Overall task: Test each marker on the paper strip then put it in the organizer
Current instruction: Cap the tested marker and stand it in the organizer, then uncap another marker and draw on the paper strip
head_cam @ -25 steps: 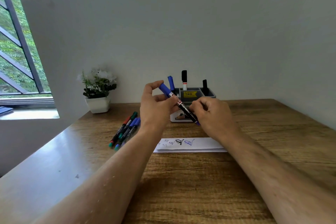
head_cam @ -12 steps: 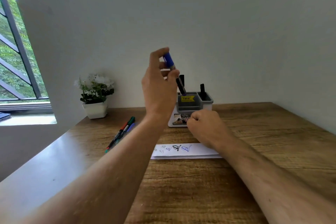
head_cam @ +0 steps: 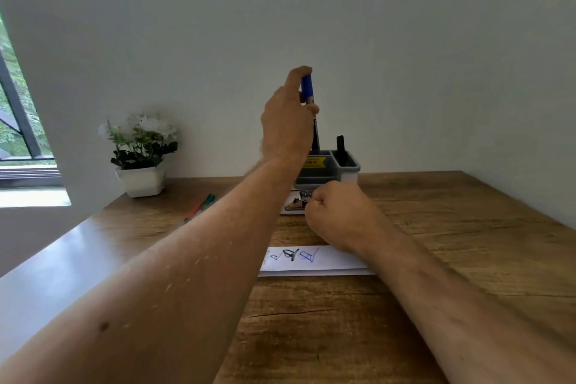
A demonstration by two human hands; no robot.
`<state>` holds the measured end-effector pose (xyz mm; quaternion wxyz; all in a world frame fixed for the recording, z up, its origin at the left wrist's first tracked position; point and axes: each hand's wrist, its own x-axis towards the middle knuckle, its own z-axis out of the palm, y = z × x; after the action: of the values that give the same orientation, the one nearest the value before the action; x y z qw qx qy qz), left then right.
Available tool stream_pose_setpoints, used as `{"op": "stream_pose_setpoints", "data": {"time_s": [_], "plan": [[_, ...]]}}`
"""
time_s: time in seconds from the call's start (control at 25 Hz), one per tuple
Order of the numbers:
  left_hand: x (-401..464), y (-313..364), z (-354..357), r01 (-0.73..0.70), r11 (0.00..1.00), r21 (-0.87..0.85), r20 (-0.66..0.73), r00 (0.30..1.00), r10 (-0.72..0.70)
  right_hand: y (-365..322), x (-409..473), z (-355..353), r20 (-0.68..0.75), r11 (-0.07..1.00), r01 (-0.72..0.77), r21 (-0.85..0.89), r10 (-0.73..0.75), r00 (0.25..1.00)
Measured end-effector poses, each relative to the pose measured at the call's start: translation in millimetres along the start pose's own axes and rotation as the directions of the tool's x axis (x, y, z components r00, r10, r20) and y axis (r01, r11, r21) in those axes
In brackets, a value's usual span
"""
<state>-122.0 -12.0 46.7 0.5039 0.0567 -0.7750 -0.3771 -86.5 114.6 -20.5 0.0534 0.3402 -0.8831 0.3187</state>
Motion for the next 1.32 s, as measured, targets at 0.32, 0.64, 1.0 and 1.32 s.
{"op": "stream_pose_setpoints", "data": {"time_s": [0.32, 0.64, 1.0, 1.32], "plan": [[11, -20, 18, -0.02, 0.926, 0.376, 0.219, 0.973, -0.068, 1, 3, 4, 0.022, 1.0, 0.014, -0.011, -0.014, 1.0], [11, -17, 23, -0.088, 0.862, 0.499, 0.249, 0.967, -0.045, 3, 3, 5, 0.029, 1.0, 0.01, 0.025, -0.011, 1.0], [3, -8, -5, 0.058, 0.938, 0.342, 0.123, 0.987, -0.105, -4, 2, 1, 0.052, 1.0, -0.006, 0.003, 0.005, 0.999], [-13, 0, -74, 0.212, 0.946, 0.247, 0.034, 0.973, -0.227, -6, -10, -5, 0.049, 1.0, -0.001, 0.027, 0.0, 0.999]]}}
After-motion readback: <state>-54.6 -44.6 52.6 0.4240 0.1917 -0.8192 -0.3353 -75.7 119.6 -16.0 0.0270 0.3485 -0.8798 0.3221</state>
